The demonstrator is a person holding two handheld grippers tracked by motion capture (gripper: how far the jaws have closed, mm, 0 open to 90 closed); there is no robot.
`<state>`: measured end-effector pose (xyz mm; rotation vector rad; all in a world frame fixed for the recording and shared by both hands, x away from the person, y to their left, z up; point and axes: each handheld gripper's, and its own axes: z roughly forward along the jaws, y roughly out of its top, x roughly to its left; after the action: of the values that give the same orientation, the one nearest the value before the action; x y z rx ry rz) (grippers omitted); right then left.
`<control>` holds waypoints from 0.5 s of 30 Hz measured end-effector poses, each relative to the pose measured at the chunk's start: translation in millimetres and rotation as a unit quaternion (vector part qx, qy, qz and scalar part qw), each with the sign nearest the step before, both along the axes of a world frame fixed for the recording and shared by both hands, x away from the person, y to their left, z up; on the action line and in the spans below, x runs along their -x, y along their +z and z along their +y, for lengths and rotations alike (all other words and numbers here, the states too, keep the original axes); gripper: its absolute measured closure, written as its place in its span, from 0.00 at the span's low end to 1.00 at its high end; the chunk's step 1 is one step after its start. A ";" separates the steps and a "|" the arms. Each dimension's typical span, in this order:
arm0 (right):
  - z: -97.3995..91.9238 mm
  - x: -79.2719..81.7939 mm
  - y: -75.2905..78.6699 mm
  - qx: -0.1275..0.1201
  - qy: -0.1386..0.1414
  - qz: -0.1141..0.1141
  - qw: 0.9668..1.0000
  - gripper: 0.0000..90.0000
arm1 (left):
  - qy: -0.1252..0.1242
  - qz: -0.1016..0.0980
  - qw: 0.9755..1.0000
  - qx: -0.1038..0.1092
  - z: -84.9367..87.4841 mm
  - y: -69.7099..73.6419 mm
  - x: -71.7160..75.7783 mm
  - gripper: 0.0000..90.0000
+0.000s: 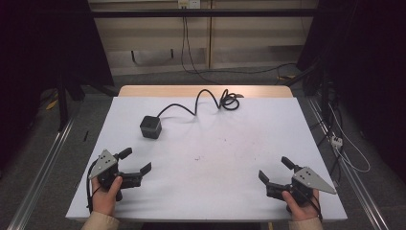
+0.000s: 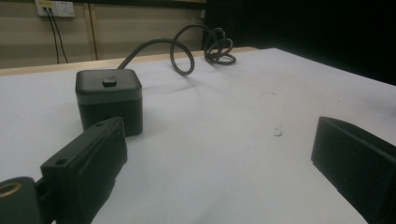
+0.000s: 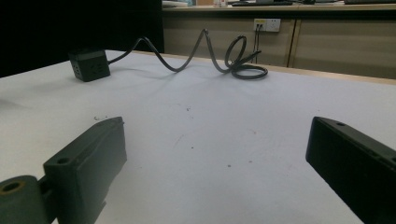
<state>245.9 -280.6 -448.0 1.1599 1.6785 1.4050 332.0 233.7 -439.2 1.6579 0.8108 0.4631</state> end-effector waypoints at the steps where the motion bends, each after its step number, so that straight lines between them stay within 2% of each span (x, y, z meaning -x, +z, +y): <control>1: 0.0 0.0 0.0 0.000 0.000 0.000 1.000 0.05 | 0.000 0.000 1.000 0.000 0.0 0.0 0.0 0.04; 15: 0.6 0.0 0.0 0.003 0.005 0.000 1.000 0.05 | 0.003 0.001 1.000 0.006 -0.8 4.4 -3.6 0.04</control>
<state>245.9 -280.0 -448.0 1.1502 1.6885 1.4057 335.6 232.9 -434.8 1.6457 0.8188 0.4616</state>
